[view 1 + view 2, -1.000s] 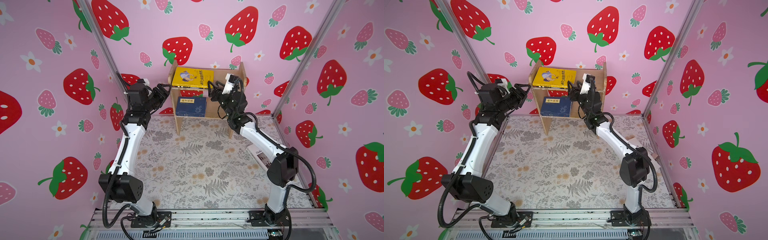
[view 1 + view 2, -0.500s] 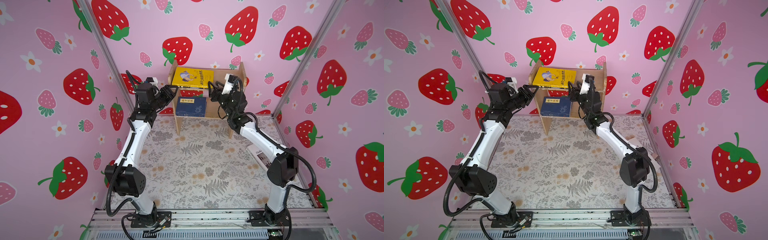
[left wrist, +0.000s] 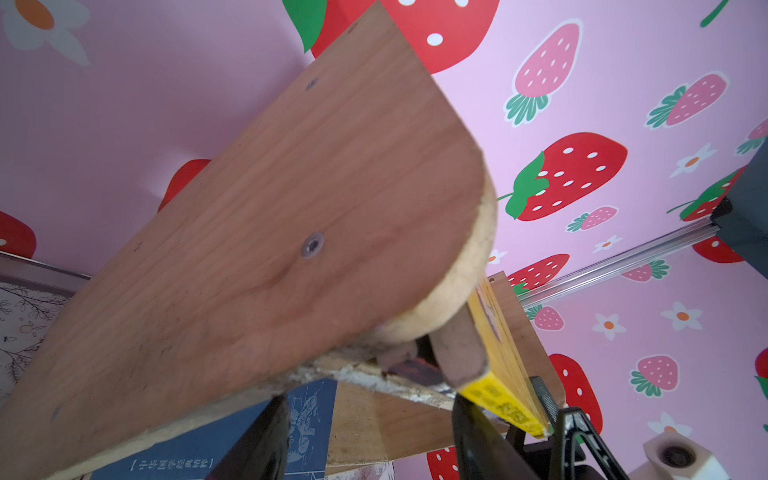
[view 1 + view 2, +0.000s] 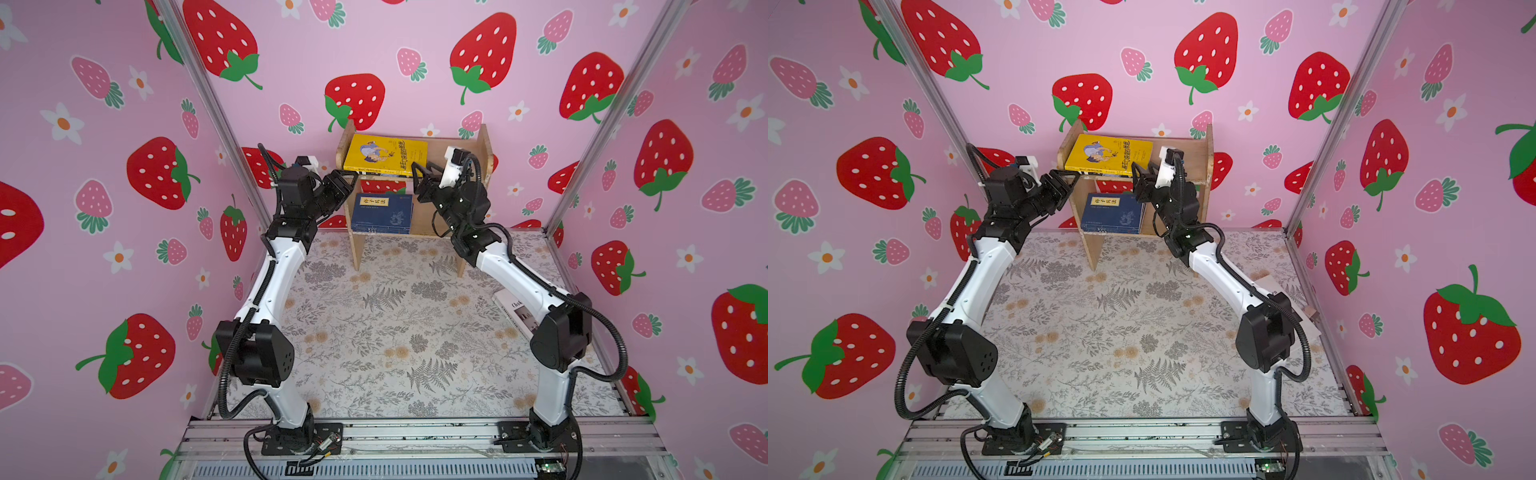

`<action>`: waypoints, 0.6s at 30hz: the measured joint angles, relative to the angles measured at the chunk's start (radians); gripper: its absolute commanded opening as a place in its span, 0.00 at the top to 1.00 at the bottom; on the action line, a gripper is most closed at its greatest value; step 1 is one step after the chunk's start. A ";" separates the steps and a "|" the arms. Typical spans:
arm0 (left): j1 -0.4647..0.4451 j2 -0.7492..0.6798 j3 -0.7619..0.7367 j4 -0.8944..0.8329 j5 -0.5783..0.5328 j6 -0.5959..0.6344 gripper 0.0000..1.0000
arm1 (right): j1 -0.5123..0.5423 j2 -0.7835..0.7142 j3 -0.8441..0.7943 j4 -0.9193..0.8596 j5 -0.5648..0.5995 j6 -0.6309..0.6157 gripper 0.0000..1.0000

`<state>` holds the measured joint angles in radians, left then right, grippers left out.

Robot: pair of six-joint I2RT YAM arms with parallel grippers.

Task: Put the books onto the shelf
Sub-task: 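Push the yellow book flat on the top shelf with both grippers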

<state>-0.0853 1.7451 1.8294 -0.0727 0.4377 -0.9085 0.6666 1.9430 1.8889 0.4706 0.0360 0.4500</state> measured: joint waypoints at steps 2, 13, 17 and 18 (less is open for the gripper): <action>0.001 -0.002 -0.005 0.012 0.000 -0.010 0.40 | 0.005 0.007 0.007 -0.001 0.000 0.000 0.51; 0.012 -0.015 -0.035 0.055 0.016 -0.042 0.39 | 0.014 0.019 0.027 -0.005 0.028 -0.009 0.45; 0.021 -0.044 -0.085 0.077 0.017 -0.042 0.35 | 0.019 0.015 0.024 -0.008 0.041 -0.035 0.38; 0.023 -0.059 -0.107 0.080 0.018 -0.042 0.34 | 0.019 0.007 0.016 -0.013 0.047 -0.046 0.37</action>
<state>-0.0628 1.6859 1.7226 0.0071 0.4561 -0.9508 0.6857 1.9503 1.9049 0.4576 0.0834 0.4038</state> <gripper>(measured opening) 0.644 0.608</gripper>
